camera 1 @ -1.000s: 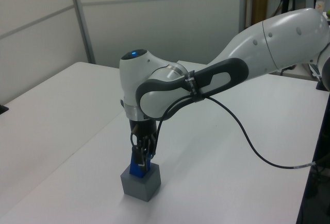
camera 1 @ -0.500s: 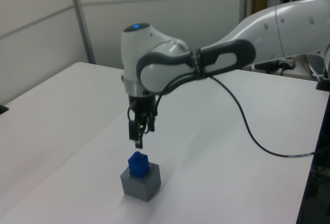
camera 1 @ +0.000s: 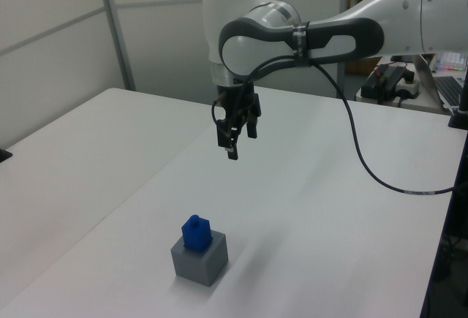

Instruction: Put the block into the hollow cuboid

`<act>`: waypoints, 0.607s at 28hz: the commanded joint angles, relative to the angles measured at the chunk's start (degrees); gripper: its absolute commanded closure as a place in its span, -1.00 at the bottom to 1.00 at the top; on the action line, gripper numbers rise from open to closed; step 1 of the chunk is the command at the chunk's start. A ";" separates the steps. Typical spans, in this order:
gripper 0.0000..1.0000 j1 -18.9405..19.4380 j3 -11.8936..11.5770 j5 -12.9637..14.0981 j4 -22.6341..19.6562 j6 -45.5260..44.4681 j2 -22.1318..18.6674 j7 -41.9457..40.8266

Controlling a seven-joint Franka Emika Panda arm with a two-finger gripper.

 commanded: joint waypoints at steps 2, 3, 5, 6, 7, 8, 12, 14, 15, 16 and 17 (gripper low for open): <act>-1.00 0.14 -0.48 -3.52 0.23 -1.23 0.21 0.72; -1.00 0.05 -0.48 -3.53 0.23 -1.23 0.29 0.72; -1.00 0.05 -0.48 -3.35 0.23 -1.23 0.29 0.72; -1.00 0.05 -0.48 -3.35 0.32 -1.32 0.21 0.81; -1.00 0.05 -0.48 -3.35 0.23 -1.32 0.29 0.81; -1.00 0.05 -0.48 -3.18 0.23 -1.32 0.29 0.81; -1.00 0.05 -0.39 -3.09 0.23 -1.49 0.29 0.90; -1.00 0.05 -0.48 -3.09 0.23 -1.49 0.21 0.90; -1.00 0.05 -0.48 -3.09 0.23 -1.49 0.12 0.90; -1.00 0.05 -0.48 -3.09 0.32 -1.49 0.12 0.90; -1.00 -0.03 -0.56 -3.17 0.32 -1.49 0.21 0.81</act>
